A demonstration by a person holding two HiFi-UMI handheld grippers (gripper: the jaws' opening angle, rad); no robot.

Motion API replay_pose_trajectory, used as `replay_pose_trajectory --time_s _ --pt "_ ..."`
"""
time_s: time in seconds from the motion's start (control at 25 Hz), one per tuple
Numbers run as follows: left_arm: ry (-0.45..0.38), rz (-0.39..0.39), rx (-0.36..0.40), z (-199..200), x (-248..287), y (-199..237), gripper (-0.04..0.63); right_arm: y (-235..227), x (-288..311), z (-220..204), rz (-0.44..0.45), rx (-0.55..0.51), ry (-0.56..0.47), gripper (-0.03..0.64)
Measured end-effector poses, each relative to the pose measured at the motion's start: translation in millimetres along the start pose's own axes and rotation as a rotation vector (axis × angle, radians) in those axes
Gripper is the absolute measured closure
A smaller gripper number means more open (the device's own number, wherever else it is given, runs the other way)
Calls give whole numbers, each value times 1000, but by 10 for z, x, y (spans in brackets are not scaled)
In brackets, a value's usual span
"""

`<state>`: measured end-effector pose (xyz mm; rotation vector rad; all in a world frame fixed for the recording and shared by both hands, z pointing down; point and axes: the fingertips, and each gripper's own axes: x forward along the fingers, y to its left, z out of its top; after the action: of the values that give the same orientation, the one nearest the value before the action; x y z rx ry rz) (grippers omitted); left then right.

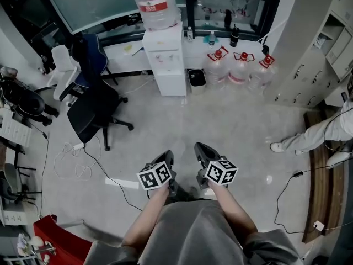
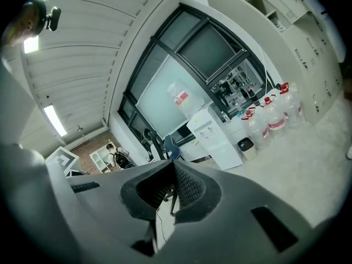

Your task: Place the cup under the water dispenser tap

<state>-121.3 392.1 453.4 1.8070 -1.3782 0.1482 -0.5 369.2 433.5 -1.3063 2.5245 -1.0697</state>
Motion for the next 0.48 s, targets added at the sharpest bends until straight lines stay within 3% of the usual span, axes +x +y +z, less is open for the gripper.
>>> replay_pose_trajectory --time_s 0.48 --pt "29 1 6 577 675 291 583 -389 743 231 -37 60 -2 606"
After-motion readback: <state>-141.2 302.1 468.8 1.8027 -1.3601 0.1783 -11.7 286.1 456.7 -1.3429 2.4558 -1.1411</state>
